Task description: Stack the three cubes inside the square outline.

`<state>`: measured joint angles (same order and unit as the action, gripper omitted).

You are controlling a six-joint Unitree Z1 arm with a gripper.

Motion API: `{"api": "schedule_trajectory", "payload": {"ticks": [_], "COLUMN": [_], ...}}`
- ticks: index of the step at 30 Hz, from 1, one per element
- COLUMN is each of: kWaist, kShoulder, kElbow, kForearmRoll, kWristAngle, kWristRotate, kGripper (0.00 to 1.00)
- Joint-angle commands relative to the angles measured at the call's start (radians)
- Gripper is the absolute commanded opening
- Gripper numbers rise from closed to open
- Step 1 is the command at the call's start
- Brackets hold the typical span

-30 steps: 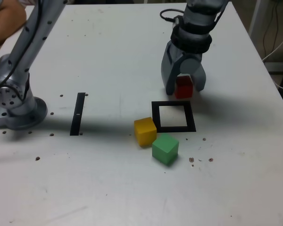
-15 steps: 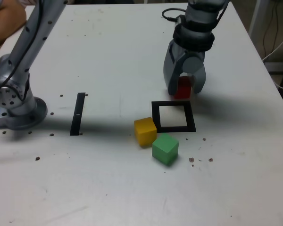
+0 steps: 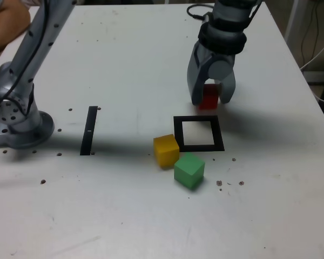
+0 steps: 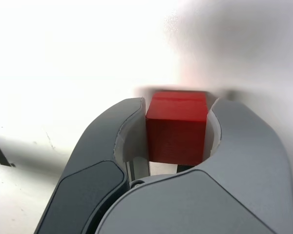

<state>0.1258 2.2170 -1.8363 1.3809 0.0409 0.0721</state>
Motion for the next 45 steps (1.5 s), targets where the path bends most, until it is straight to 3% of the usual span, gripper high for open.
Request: {"api": "schedule_trajectory", "payload": {"ticks": [1,9,19,36,45], "kWaist": [-0.016,-0.075,-0.144,-0.187,-0.187], "kShoulder": [-0.050,-0.129,-0.158,-0.143,-0.127], "kElbow": [-0.007,0.035,0.093,0.207,0.290], "kForearmRoll": [0.021,0.059,0.041,-0.073,-0.188], "kWristAngle": [0.011,0.021,-0.001,-0.040,-0.063], "kWristRotate": [0.001,-0.002,-0.030,-0.087,-0.087], "kGripper": [0.27,0.28,0.28,0.28,0.28]}}
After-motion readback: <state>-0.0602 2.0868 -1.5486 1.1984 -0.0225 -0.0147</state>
